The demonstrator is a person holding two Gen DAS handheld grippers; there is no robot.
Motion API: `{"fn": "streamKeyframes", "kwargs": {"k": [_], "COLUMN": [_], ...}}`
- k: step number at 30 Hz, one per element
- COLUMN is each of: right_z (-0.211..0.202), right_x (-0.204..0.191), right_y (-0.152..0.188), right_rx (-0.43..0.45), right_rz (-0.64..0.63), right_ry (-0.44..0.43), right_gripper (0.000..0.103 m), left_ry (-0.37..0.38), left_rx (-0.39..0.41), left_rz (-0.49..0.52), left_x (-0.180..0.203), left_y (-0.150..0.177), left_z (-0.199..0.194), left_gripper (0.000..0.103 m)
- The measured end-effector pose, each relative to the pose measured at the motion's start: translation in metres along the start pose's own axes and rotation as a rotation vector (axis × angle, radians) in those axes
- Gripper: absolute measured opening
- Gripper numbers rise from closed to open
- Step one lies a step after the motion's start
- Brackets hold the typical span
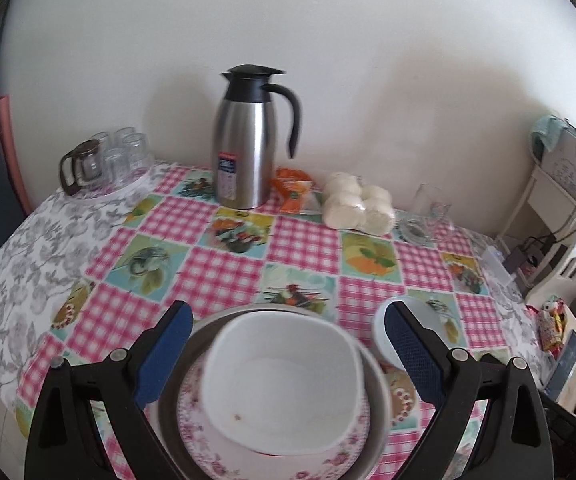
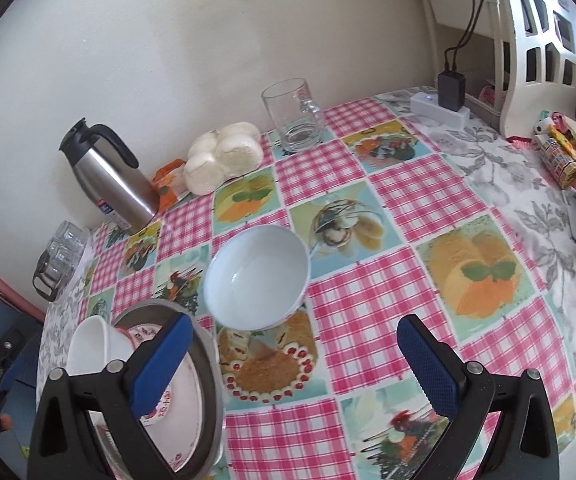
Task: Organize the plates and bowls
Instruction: 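Move both tools to the plain white round bowl's rim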
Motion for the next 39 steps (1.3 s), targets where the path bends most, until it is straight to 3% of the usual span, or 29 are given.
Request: {"fn": "streamKeyframes", "kwargs": {"k": [11,18,30,39], "right_z": [0.014,0.028,0.047,0.064], "right_x": [0.020,0.033,0.026,0.020], "right_y": [-0.008,-0.013,-0.022,-0.020], "right_rx": [-0.010,-0.012,-0.013,-0.043], "right_rz": [0.045,0.060,0.046,0.033], "right_ry": [0.013,0.065,0.033,0.032], "right_gripper": [0.103,0.103,0.103,0.103], "left_ry": [0.095,0.078,0.081,0.102], "left_rx": [-0.045,-0.118,-0.145,-0.180], "left_rz": [0.087,0.076,0.125,0.144], "left_x": [0.074,0.085,0.097,0.106], "left_y": [-0.003,0.007,0.005,0.013], "left_z": [0.023,0.052,0.077,0.094], "left_gripper": [0.097,0.097,0.096,0.083]}}
Point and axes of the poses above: each gripper's, at about its wrist camera, not at the fingertips, and z roughly the way its jaws point, x to its right, y to its underside, the point moved 9 cm from there along z, roughly the way its jaws point, and after that the axes turned 7 degrees about z, right-handed, at the moved point
